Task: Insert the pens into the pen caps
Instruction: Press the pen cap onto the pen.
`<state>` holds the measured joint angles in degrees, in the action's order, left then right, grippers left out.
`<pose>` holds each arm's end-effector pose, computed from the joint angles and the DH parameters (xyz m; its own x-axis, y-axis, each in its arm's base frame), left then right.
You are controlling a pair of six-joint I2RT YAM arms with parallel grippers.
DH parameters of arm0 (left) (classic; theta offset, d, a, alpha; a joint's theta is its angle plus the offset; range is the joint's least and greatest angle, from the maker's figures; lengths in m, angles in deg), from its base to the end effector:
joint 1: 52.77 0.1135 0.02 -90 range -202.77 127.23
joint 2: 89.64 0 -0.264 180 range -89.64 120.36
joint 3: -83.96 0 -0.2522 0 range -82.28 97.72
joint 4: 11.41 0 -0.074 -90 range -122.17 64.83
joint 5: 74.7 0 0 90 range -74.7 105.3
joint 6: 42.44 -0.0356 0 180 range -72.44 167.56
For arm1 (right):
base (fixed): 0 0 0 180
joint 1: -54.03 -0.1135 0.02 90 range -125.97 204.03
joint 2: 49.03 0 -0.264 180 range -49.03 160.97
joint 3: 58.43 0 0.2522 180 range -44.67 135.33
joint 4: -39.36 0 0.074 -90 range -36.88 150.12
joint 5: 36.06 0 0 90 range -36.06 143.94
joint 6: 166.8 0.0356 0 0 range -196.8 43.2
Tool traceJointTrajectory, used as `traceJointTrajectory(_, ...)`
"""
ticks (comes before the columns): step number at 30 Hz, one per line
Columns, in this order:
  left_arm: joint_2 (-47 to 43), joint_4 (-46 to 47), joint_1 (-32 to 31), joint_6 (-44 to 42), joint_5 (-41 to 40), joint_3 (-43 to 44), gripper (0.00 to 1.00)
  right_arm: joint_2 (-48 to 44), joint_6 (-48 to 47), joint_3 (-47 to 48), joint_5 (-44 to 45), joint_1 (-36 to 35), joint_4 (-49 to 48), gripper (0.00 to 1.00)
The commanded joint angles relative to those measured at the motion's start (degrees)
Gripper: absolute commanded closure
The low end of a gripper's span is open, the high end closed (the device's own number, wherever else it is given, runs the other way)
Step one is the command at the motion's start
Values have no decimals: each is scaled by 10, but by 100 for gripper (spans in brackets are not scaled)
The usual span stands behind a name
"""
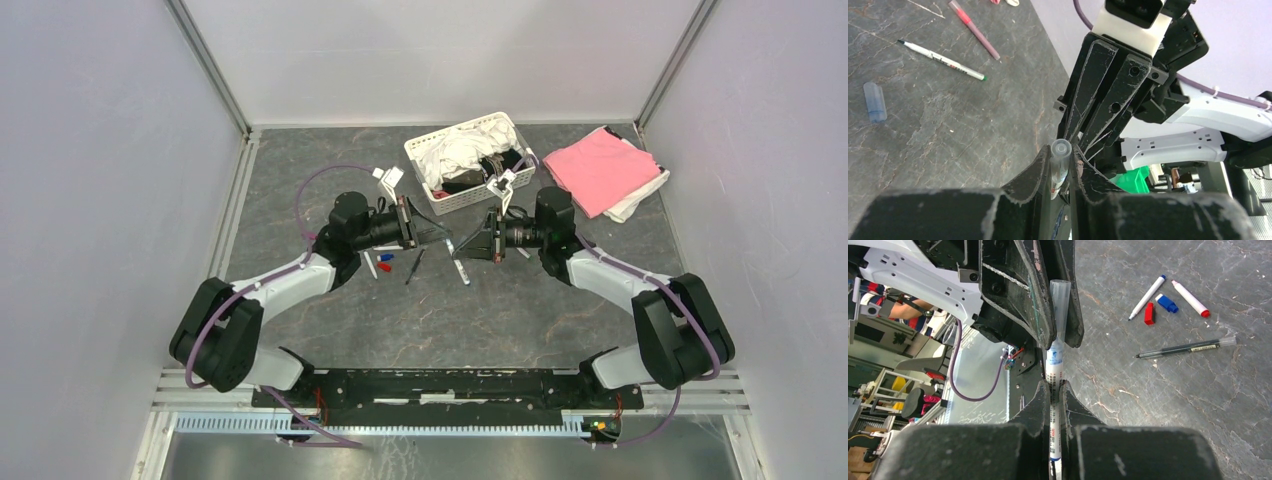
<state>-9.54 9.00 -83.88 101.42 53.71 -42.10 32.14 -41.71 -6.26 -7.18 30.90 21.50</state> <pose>0.2474 -0.1752 0.2522 -0.8050 -0.2533 -0.5365 0.4816 0.2491 -0.8402 0.2540 0.1424 0.2345 -0.7086 -0.0008 -0.7056 -0.6996 0.1309 0.7025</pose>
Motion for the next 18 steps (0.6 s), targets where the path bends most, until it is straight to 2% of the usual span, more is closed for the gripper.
traceJointTrajectory(1,-1,-39,-22,-48,50,24,88,2,-67,44,46,0,50,100)
traceJointTrajectory(13,9,-85,-51,-108,62,37,88,7,-45,47,54,10,37,100)
traceJointTrajectory(18,13,-116,-50,-111,18,39,88,5,-54,38,53,10,42,100)
